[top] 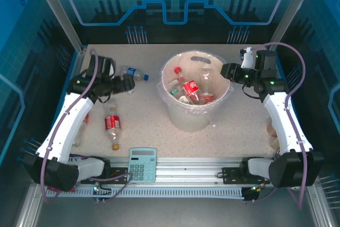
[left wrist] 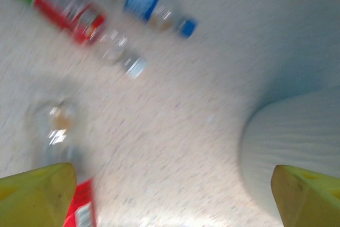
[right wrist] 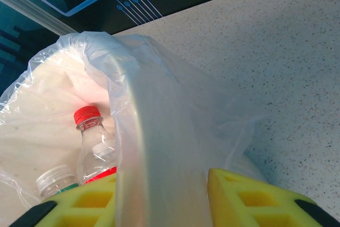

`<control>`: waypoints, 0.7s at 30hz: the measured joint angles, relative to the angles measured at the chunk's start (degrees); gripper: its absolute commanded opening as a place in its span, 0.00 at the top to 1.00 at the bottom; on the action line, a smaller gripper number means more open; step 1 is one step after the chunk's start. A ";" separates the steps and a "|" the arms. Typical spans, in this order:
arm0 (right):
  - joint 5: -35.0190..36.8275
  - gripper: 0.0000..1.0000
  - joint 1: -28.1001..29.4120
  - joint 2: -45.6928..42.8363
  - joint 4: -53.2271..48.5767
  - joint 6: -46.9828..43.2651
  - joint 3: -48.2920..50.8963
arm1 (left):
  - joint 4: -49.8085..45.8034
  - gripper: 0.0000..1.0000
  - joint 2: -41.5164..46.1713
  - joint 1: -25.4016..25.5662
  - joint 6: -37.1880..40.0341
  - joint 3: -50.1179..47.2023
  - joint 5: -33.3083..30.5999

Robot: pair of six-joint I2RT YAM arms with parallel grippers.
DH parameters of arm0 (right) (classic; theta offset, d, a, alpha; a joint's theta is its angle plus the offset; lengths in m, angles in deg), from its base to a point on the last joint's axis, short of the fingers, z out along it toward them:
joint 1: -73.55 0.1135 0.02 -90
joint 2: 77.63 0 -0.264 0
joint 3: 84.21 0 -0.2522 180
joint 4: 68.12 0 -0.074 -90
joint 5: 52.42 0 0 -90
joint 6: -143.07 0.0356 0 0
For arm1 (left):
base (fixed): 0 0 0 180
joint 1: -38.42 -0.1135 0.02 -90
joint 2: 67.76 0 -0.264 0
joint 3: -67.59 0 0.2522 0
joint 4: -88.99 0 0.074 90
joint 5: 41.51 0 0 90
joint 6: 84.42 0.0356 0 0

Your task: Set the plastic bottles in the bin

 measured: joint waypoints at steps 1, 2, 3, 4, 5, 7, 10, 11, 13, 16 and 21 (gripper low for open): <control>-0.02 0.62 0.00 0.00 0.00 -0.04 0.00 | -0.79 0.05 0.48 -0.66 -0.24 -2.38 -0.02; -0.02 0.62 0.00 0.00 0.02 -0.09 0.00 | -1.42 0.05 0.63 -1.22 -0.55 -4.55 -0.02; -0.04 0.62 0.00 0.00 0.02 -0.22 0.00 | -1.84 0.05 0.63 -1.68 -0.98 -6.73 -0.02; -0.04 0.62 0.00 0.00 0.02 -0.26 0.00 | -2.21 0.05 0.61 -2.05 -1.25 -8.55 -0.02; -0.04 0.62 0.00 0.00 0.04 -0.31 0.00 | -2.40 0.04 0.61 -2.38 -1.42 -10.12 -0.02; -0.15 0.62 0.00 0.00 0.07 -0.46 0.00 | -2.64 0.04 0.57 -3.37 -1.51 -12.70 -0.04; -0.42 0.62 0.00 0.00 0.04 -0.46 0.00 | -2.40 0.01 0.50 -4.92 -1.46 -15.06 -0.61; -0.46 0.62 0.00 0.00 0.04 -0.46 0.00 | -2.36 0.01 0.31 -5.38 -1.44 -15.58 -0.92; -0.46 0.62 0.00 0.00 0.04 -0.46 0.00 | -1.75 0.01 -0.37 -6.05 -1.44 -16.33 -1.49; -0.46 0.62 0.00 0.00 0.04 -0.46 0.00 | 0.07 0.01 -1.99 -6.75 -1.46 -17.70 -1.92; -0.46 0.62 0.00 0.00 0.04 -0.46 0.00 | 3.28 0.01 -5.88 -7.45 -1.46 -20.72 -2.01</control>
